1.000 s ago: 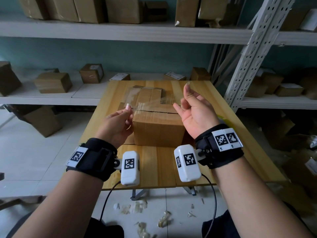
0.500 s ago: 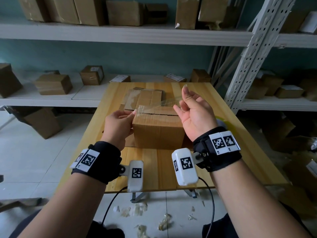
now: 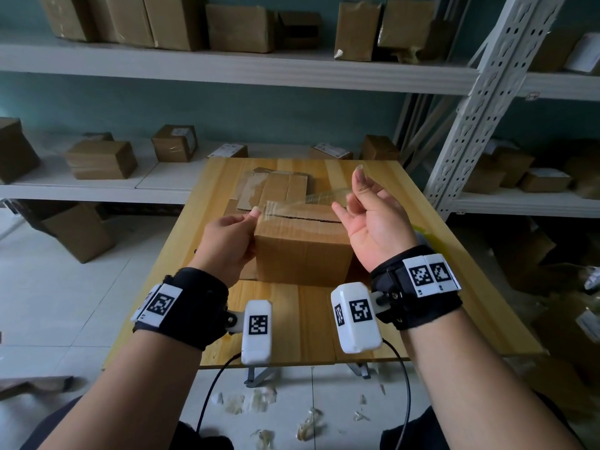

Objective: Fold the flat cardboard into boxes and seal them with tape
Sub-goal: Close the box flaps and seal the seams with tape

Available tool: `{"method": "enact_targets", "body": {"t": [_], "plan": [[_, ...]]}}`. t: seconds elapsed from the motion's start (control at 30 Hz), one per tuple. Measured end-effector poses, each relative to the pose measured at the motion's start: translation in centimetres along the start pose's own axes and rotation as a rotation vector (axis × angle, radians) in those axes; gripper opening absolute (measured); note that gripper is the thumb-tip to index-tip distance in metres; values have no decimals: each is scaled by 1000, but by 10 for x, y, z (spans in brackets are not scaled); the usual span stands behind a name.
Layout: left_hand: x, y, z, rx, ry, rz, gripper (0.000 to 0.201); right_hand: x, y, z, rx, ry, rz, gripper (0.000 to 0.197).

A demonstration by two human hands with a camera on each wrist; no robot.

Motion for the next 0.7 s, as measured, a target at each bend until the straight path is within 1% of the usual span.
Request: {"method": "enact_targets", "body": {"t": [0.07, 0.13, 0.23, 0.33, 0.43, 0.57, 0.7], "plan": [[2, 0, -1, -56, -8, -30, 29, 0, 0, 0, 19, 6, 17, 25], [5, -1, -2, -132, -22, -83, 30, 0, 0, 0, 29, 11, 25, 24], [5, 0, 0, -225, -67, -168, 20, -1, 0, 0, 31, 9, 26, 28], [2, 2, 0, -273, -78, -225, 16, -1, 1, 1, 38, 6, 27, 25], [-2, 6, -2, -293, -74, -249, 15, -1, 0, 0, 41, 8, 26, 22], [-6, 7, -3, -280, -82, -268, 20, 0, 1, 0, 51, 3, 28, 17], [-8, 9, -3, -289, -76, -275, 18, 1, 2, 0, 74, -2, 26, 23]]}}
Point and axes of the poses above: each hand's wrist, its own x-axis towards the middle knuckle, its own z-axis out of the palm, y = z × x, the point moved 8 cm from there along x, towards the middle knuckle
